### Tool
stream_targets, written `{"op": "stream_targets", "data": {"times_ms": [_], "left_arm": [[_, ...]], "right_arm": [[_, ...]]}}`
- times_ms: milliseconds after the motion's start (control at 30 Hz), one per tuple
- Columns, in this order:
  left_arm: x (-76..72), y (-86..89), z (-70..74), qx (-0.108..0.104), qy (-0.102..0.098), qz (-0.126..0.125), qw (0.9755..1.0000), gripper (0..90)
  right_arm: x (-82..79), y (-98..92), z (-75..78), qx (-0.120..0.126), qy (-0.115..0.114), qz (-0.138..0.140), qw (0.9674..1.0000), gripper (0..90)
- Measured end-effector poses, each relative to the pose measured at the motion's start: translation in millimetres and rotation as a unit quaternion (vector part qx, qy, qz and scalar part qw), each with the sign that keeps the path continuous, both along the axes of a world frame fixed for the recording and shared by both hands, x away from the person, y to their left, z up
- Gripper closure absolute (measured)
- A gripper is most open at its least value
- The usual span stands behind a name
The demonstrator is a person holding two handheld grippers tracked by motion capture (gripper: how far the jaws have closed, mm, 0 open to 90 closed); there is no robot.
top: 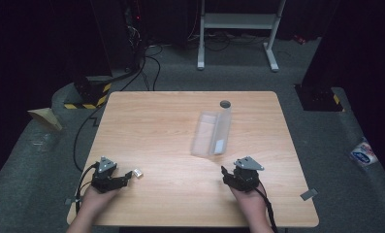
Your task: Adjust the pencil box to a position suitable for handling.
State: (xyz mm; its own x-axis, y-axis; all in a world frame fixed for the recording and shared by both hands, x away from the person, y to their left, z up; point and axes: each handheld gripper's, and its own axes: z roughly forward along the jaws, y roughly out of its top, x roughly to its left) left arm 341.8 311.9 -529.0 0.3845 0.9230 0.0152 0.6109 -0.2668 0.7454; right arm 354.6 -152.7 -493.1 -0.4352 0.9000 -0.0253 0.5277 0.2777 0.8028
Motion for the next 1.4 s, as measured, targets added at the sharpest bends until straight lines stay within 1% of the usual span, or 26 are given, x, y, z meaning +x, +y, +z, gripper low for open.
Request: {"op": "stream_targets", "data": {"times_ms": [167, 233, 267, 333, 367, 433, 667, 800, 867, 933, 967, 1100, 1133, 1233, 1267, 1400], "left_arm": [[-0.1, 0.0, 0.0, 0.0, 0.0, 0.0, 1.0, 24.7], [-0.3, 0.0, 0.1, 0.0, 0.001, -0.001, 1.0, 24.7], [-0.7, -0.7, -0.1, -0.005, 0.003, 0.0, 1.0, 24.7], [-0.7, -0.7, -0.1, -0.005, 0.002, 0.0, 1.0, 24.7], [-0.7, -0.7, -0.1, -0.005, 0.002, -0.001, 1.0, 24.7], [-0.7, -0.8, -0.1, -0.005, 0.003, -0.001, 1.0, 24.7], [-0.7, -0.9, -0.2, -0.006, 0.003, -0.001, 1.0, 24.7], [-0.8, -0.9, -0.2, -0.006, 0.003, -0.001, 1.0, 24.7], [-0.8, -1.2, -0.2, -0.006, 0.003, 0.0, 1.0, 24.7], [-0.8, -1.2, -0.2, -0.006, 0.003, 0.0, 1.0, 24.7], [-1.0, -1.1, -0.2, -0.006, 0.003, 0.0, 1.0, 24.7], [-0.6, -0.8, -0.1, -0.005, 0.002, -0.003, 1.0, 24.7], [-0.9, -1.0, -0.1, -0.005, 0.002, -0.002, 1.0, 24.7], [-0.9, -1.0, -0.1, -0.005, 0.002, -0.003, 1.0, 24.7], [-0.6, -0.6, 0.0, -0.005, 0.003, -0.004, 1.0, 24.8], [-0.9, -1.0, -0.2, -0.005, 0.002, -0.003, 1.0, 24.9]], "right_arm": [[6.0, 10.8, 10.4, -0.001, -0.007, 0.013, 0.9999, 31.1], [6.6, 13.1, 12.4, 0.0, -0.006, 0.014, 0.9999, 31.1], [7.4, 15.0, 14.5, -0.001, -0.008, 0.015, 0.9999, 31.1], [9.0, 19.7, 18.9, 0.007, -0.007, 0.015, 0.9998, 31.1], [11.3, 23.4, 21.7, 0.005, -0.011, 0.021, 0.9997, 31.1], [12.5, 25.7, 23.3, 0.005, -0.011, 0.022, 0.9997, 31.1], [23.6, 42.8, 35.2, 0.011, -0.02, 0.034, 0.9991, 31.2], [28.5, 49.4, 36.8, 0.009, -0.023, 0.04, 0.9989, 31.9], [32.7, 53.5, 37.1, 0.011, -0.018, 0.044, 0.9988, 32.5], [37.5, 57.9, 37.0, 0.02, -0.007, 0.044, 0.9988, 32.9], [42.1, 64.3, 35.3, 0.027, -0.003, 0.047, 0.9985, 33.8], [47.5, 73.1, 33.0, 0.025, 0.0, 0.054, 0.9983, 35.5], [51.1, 77.9, 32.3, 0.03, 0.006, 0.054, 0.9981, 36.4], [53.7, 82.7, 31.9, 0.032, 0.003, 0.057, 0.9979, 37.8], [56.7, 87.8, 31.4, 0.029, 0.004, 0.058, 0.9979, 37.9], [59.9, 93.7, 30.5, 0.034, 0.005, 0.06, 0.9976, 37.6]]}}
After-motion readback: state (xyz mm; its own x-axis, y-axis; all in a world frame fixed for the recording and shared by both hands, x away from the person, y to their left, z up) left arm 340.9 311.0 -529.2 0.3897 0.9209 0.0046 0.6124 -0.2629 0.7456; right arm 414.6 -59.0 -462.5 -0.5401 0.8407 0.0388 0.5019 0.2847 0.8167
